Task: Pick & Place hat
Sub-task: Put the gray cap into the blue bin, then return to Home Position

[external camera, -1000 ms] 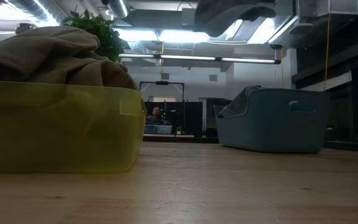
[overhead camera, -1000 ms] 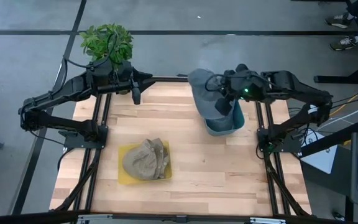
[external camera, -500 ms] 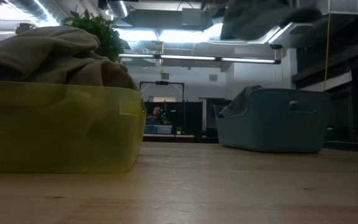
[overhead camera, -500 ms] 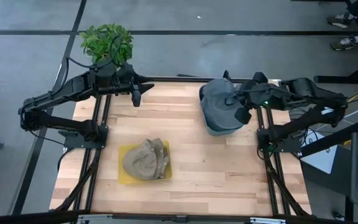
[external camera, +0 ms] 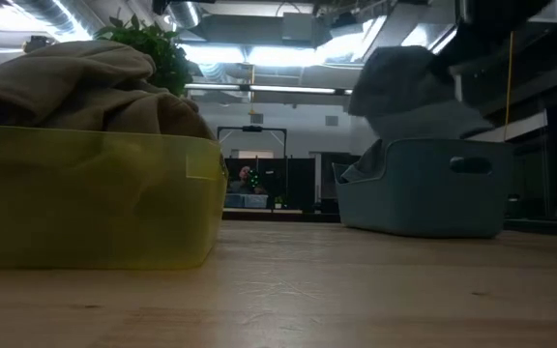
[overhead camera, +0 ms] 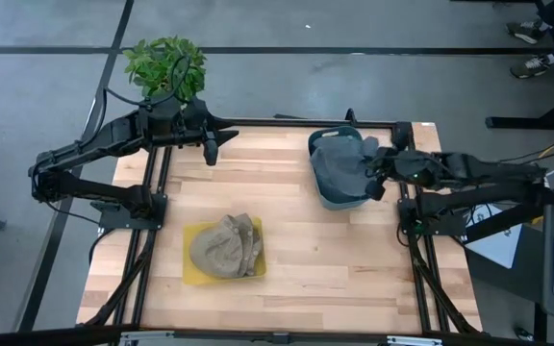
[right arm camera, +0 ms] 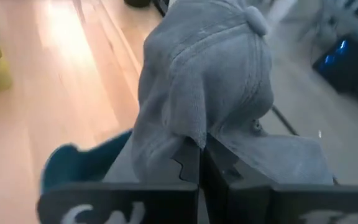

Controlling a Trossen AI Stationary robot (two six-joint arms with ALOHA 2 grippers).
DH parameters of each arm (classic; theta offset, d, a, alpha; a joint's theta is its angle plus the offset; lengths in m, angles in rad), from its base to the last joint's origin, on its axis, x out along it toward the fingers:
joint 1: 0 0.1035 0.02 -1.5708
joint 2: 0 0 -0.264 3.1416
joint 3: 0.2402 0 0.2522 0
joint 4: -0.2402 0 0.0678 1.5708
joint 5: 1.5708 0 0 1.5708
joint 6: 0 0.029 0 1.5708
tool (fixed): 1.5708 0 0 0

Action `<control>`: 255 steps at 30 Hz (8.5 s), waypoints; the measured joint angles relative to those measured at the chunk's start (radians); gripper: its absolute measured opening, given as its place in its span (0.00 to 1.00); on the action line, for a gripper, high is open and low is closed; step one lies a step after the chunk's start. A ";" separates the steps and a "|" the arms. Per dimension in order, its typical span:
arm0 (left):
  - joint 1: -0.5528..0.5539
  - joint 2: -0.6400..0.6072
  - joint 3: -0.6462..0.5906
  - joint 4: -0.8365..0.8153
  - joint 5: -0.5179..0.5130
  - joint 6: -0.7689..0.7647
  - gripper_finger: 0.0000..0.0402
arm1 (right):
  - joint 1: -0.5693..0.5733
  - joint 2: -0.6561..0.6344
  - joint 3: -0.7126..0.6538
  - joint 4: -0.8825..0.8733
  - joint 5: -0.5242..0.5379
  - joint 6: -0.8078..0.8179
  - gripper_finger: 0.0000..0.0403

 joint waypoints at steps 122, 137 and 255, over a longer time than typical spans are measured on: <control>-0.001 -0.338 -0.203 -0.065 0.324 -0.037 0.36 | -0.060 -0.732 -0.866 0.807 -0.766 -0.043 0.51; -0.001 -0.658 -0.872 0.652 0.355 -0.161 0.36 | -0.060 -0.730 -0.866 0.806 -0.769 -0.008 0.51; -0.008 -0.879 -1.229 0.539 0.071 -0.027 0.36 | -0.061 -0.729 -0.866 0.803 -0.751 0.046 0.51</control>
